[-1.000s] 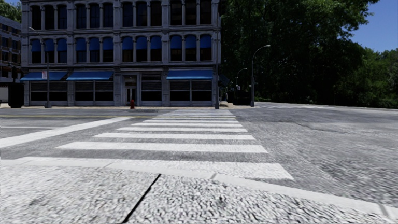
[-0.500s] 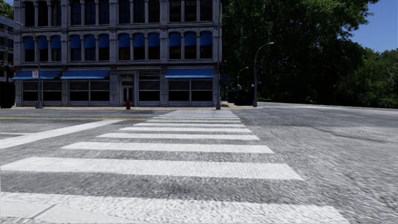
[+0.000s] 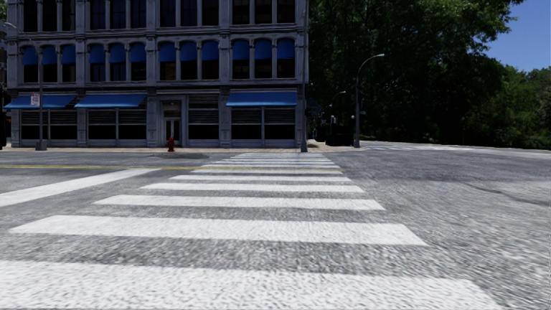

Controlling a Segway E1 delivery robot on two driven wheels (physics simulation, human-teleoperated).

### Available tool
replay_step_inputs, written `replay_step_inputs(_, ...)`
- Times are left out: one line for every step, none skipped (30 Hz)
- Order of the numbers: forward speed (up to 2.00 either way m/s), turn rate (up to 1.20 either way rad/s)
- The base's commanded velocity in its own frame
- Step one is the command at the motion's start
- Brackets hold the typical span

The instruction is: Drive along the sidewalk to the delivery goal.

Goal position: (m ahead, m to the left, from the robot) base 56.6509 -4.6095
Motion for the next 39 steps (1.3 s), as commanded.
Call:
replay_step_inputs(1.39, 0.00)
replay_step_inputs(1.35, 0.00)
replay_step_inputs(1.34, 0.00)
replay_step_inputs(1.34, 0.00)
replay_step_inputs(1.32, 0.00)
replay_step_inputs(1.30, 0.00)
replay_step_inputs(1.29, 0.00)
replay_step_inputs(1.29, 0.00)
replay_step_inputs(1.29, 0.00)
replay_step_inputs(1.29, 0.00)
replay_step_inputs(1.29, 0.00)
replay_step_inputs(1.29, 0.00)
replay_step_inputs(1.29, 0.00)
replay_step_inputs(1.29, 0.00)
replay_step_inputs(1.30, 0.00)
replay_step_inputs(1.30, 0.00)
replay_step_inputs(1.30, 0.00)
replay_step_inputs(1.31, 0.00)
replay_step_inputs(1.32, 0.00)
replay_step_inputs(1.32, 0.00)
replay_step_inputs(1.33, 0.00)
replay_step_inputs(1.33, 0.00)
replay_step_inputs(1.34, 0.00)
replay_step_inputs(1.34, 0.00)
replay_step_inputs(1.35, 0.00)
replay_step_inputs(1.35, 0.00)
replay_step_inputs(1.36, 0.00)
replay_step_inputs(1.39, 0.00)
replay_step_inputs(1.46, 0.00)
replay_step_inputs(1.46, 0.00)
replay_step_inputs(1.50, 0.00)
replay_step_inputs(1.61, 0.00)
replay_step_inputs(2.00, 0.00)
replay_step_inputs(2.00, 0.00)
replay_step_inputs(2.00, 0.00)
replay_step_inputs(2.00, 0.00)
replay_step_inputs(2.00, 0.00)
replay_step_inputs(2.00, 0.00)
replay_step_inputs(2.00, 0.00)
